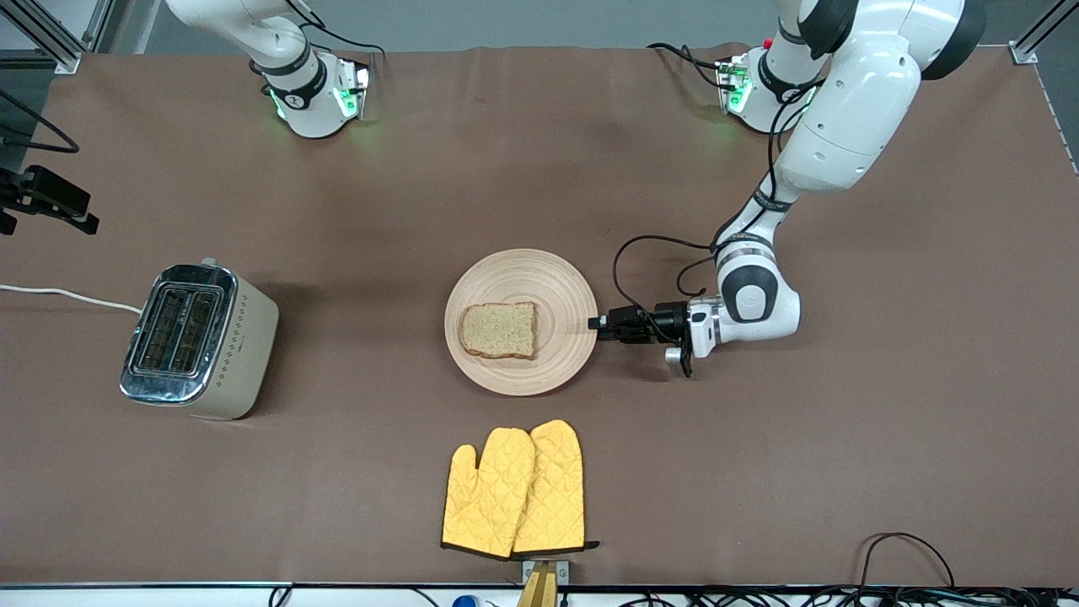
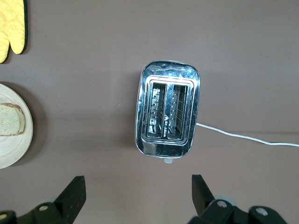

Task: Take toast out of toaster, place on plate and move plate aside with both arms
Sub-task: 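Move the left gripper to the plate rim and grasp it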

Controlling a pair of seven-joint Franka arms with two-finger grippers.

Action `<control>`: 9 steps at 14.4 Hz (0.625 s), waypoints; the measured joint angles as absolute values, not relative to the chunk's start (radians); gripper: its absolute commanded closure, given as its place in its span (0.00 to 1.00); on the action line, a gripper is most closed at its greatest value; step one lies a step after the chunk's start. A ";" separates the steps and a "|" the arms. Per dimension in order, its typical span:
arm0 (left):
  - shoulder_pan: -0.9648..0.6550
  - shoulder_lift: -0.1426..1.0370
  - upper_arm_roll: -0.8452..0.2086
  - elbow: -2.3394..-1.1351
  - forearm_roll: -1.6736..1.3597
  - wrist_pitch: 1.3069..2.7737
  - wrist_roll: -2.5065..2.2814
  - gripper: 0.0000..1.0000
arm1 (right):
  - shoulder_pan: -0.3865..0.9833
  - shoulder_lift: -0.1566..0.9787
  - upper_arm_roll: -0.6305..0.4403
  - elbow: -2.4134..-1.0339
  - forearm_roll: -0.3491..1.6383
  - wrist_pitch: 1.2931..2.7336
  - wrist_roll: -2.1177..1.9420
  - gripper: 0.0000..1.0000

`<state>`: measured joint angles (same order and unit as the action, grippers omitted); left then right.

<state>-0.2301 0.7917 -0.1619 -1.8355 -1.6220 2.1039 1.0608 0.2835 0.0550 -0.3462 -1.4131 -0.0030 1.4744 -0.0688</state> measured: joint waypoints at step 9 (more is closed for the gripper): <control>-0.249 0.792 -0.162 -1.836 -1.630 2.140 1.025 0.62 | 0.283 0.055 -0.346 -1.414 -0.003 1.472 -0.069 0.00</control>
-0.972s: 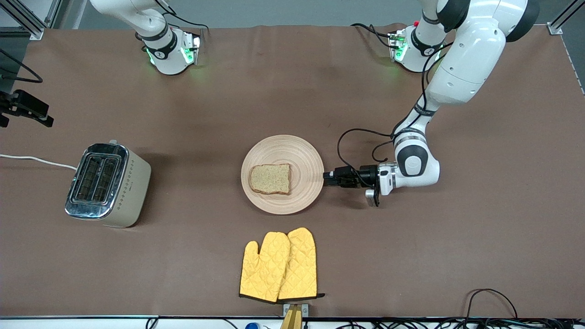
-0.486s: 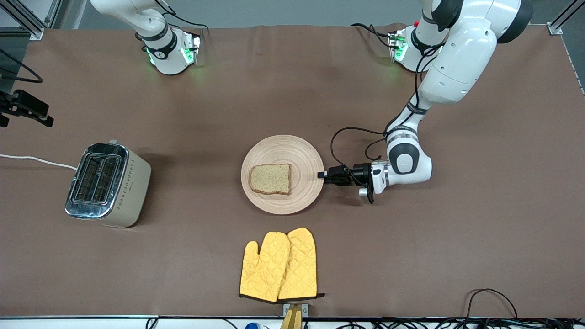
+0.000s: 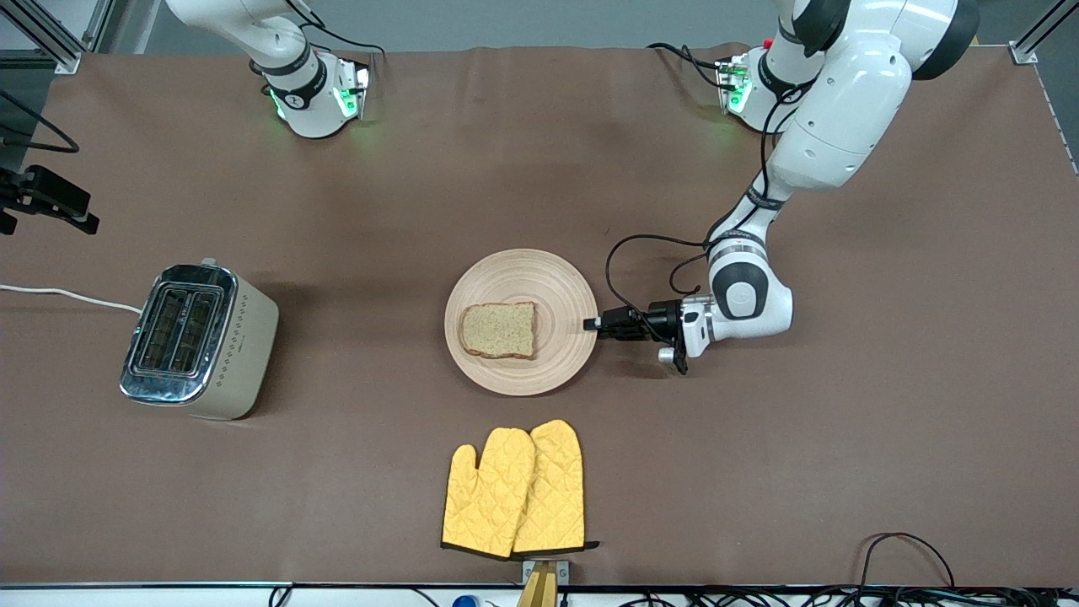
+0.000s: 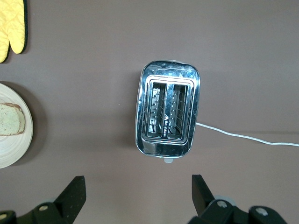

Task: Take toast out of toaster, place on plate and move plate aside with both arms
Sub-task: 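Move the left gripper to the plate rim and grasp it, then slide the plate with toast away from the toaster with the left gripper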

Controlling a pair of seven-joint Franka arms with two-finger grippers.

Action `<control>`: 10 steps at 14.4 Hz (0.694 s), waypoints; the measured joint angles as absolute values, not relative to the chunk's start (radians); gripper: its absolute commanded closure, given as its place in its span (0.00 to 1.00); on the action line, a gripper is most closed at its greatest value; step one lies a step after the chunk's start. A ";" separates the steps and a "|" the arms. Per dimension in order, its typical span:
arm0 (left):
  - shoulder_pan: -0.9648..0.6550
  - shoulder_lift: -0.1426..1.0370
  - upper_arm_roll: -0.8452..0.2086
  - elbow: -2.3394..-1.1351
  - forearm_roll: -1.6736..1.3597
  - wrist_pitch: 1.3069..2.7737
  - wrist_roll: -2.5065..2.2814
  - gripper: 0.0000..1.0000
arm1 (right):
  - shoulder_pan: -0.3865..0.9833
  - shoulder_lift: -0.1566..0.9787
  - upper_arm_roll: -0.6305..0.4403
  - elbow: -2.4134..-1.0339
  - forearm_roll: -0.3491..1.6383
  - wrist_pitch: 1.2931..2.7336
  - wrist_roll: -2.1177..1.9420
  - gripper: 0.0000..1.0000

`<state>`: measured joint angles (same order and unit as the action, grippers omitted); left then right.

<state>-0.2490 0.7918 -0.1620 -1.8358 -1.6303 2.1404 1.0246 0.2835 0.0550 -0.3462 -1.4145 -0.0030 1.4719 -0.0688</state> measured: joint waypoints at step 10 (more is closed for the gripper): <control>-0.260 0.797 -0.162 -1.837 -1.633 2.168 1.023 0.90 | 0.284 0.055 -0.344 -1.422 0.000 1.474 -0.069 0.00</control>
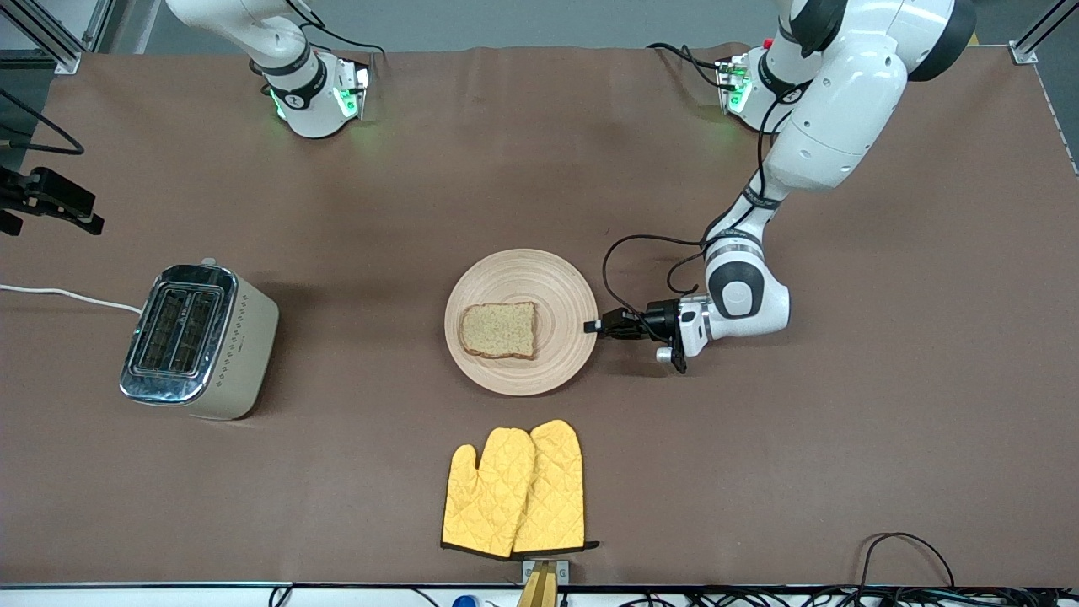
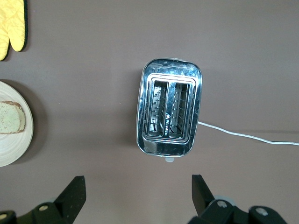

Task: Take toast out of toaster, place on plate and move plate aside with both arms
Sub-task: 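Slide the plate with toast away from the toaster with the left gripper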

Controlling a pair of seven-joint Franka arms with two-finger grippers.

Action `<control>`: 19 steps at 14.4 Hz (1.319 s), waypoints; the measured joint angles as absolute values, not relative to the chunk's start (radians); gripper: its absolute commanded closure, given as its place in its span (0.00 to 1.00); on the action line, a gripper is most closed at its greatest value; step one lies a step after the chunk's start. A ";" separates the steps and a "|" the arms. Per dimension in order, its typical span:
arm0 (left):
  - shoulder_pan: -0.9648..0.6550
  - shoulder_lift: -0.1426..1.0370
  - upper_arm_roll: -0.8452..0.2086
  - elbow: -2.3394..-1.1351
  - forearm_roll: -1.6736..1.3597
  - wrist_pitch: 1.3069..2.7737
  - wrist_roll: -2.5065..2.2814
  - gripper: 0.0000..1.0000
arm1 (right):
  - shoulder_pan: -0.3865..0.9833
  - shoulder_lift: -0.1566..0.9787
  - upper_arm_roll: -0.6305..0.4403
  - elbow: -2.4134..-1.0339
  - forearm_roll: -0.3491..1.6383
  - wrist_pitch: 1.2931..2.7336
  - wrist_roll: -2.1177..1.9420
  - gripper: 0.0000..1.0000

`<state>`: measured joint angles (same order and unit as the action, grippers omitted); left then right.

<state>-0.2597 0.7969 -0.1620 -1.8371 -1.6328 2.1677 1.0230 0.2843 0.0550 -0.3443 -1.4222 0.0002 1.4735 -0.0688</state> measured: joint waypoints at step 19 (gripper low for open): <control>-0.177 0.663 -0.144 -1.818 -1.372 2.241 0.776 1.00 | 0.278 0.055 -0.351 -1.425 0.000 1.474 -0.069 0.00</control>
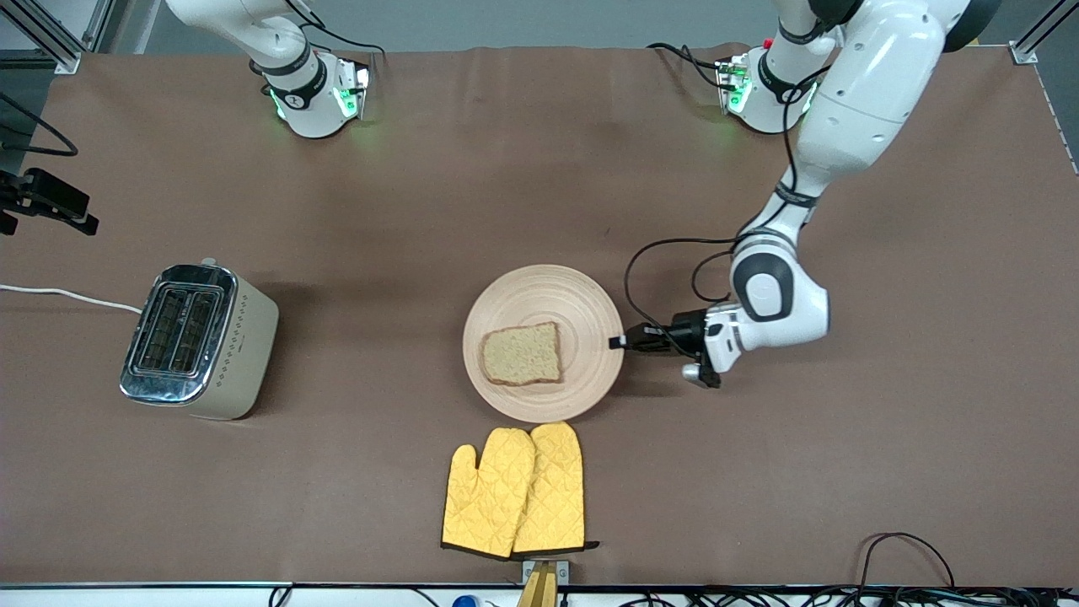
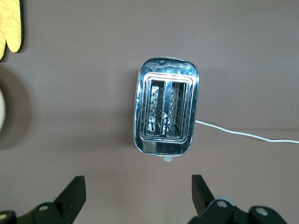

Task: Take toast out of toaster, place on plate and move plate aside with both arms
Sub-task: 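Slide the plate with toast away from the toaster with the left gripper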

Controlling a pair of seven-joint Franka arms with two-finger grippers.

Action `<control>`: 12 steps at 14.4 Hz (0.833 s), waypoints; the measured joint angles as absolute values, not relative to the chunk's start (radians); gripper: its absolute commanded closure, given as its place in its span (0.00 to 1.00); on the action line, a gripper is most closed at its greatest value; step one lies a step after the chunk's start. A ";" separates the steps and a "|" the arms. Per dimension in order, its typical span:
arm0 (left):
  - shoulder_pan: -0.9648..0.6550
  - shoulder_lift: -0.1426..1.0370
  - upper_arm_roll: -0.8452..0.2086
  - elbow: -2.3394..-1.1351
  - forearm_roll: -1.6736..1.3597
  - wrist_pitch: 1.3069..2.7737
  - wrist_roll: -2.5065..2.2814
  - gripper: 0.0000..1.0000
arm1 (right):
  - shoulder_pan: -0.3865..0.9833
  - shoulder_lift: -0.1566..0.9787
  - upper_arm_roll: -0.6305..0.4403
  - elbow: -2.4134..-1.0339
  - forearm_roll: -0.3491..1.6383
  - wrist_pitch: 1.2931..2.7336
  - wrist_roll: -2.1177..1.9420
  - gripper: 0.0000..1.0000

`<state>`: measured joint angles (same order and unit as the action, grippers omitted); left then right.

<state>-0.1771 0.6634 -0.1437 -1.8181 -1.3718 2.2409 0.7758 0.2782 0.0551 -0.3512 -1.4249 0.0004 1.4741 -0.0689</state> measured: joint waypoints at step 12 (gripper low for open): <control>0.363 0.611 -0.140 -1.781 -0.953 2.015 0.849 1.00 | 0.279 0.055 -0.351 -1.425 0.000 1.476 -0.069 0.00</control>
<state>0.3630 0.6110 -0.1405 -1.7808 -0.9525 2.0149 0.8494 0.2791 0.0550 -0.3505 -1.4249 0.0005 1.4760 -0.0689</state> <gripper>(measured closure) 0.903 0.000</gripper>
